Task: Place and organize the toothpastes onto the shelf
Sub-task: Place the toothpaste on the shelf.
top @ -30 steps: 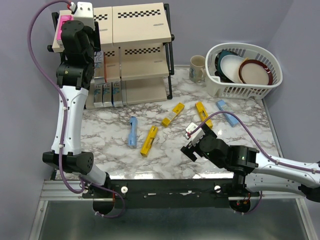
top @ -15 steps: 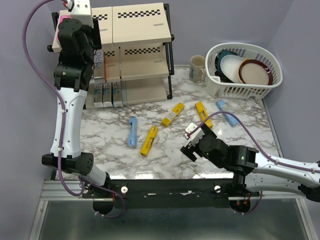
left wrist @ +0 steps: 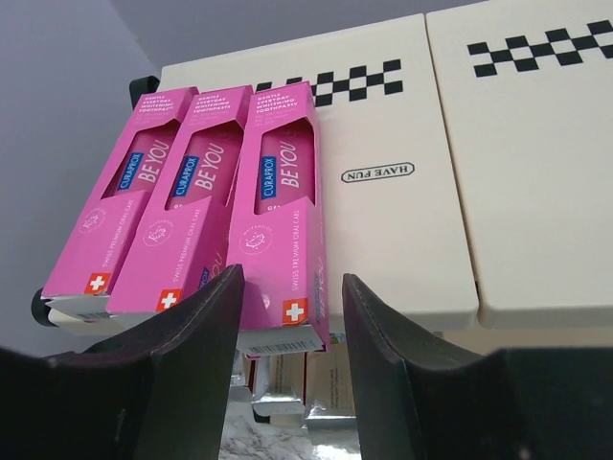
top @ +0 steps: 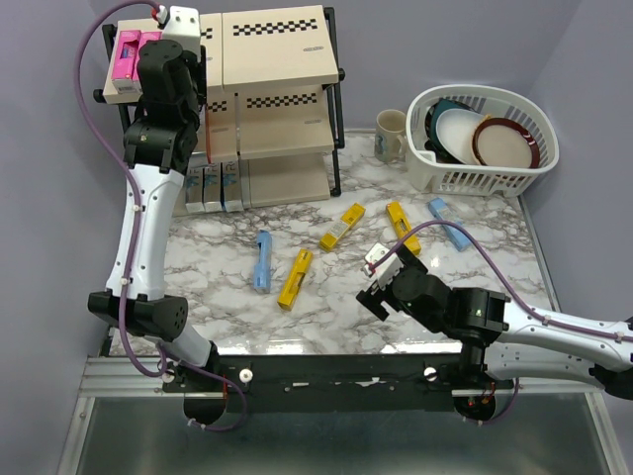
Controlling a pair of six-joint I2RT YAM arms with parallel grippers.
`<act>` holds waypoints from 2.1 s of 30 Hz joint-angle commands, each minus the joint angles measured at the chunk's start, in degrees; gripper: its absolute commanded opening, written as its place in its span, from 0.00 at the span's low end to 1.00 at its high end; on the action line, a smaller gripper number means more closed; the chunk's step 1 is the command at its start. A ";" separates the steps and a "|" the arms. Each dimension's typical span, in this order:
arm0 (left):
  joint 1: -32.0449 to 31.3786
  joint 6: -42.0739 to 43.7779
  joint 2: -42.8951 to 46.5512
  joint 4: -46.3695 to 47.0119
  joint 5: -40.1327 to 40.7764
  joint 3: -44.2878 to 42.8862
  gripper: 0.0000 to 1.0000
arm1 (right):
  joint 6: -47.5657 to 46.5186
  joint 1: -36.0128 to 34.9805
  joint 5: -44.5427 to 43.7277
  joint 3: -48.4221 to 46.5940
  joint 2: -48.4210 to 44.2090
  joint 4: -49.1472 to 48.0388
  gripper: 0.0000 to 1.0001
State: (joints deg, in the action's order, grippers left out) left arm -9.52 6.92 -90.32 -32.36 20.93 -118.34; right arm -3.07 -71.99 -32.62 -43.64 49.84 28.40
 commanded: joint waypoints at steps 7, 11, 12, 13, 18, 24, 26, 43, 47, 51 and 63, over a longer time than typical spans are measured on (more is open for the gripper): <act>-0.33 3.71 -3.01 0.45 5.87 -1.10 0.40 | -0.36 0.18 1.16 0.39 0.96 0.95 1.00; -0.33 4.24 -3.89 0.37 7.28 -2.24 0.37 | -0.53 0.18 1.16 0.48 0.96 0.87 1.00; -0.33 4.42 -4.07 0.28 7.55 -2.24 0.36 | -0.45 0.09 1.24 0.40 1.04 0.95 1.00; -0.33 4.42 -4.16 0.37 7.90 -2.42 0.35 | -0.53 0.27 1.33 0.48 1.13 0.95 1.00; -0.33 5.38 -4.33 0.89 9.39 -2.33 0.34 | -0.53 0.09 1.51 0.39 1.39 0.95 1.00; -0.24 6.62 -3.98 0.98 9.31 -2.33 0.36 | -0.62 0.18 1.60 0.40 1.31 1.04 1.00; -0.24 6.70 -3.72 1.07 9.39 -2.15 0.37 | -0.62 0.18 1.68 0.40 1.31 1.04 1.00; -0.24 4.86 -3.72 0.19 10.37 -3.73 0.52 | -0.53 0.09 1.86 0.40 1.22 1.04 1.00; -0.24 2.32 -2.32 -1.30 6.94 -5.23 0.65 | -0.62 0.18 1.95 0.40 1.31 0.78 1.00; -0.24 -1.11 0.75 -2.80 2.55 -7.69 0.74 | -0.36 0.09 1.95 0.31 0.87 0.69 1.00; -0.24 -12.53 23.42 -1.66 -11.94 14.85 0.94 | 5.70 4.21 6.16 -0.39 -1.50 0.60 1.00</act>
State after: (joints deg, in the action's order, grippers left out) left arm -9.82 0.16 -74.70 -34.57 16.49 -114.02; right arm -2.17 -70.41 -30.04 -43.64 49.17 28.47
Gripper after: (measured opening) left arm 0.907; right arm 0.998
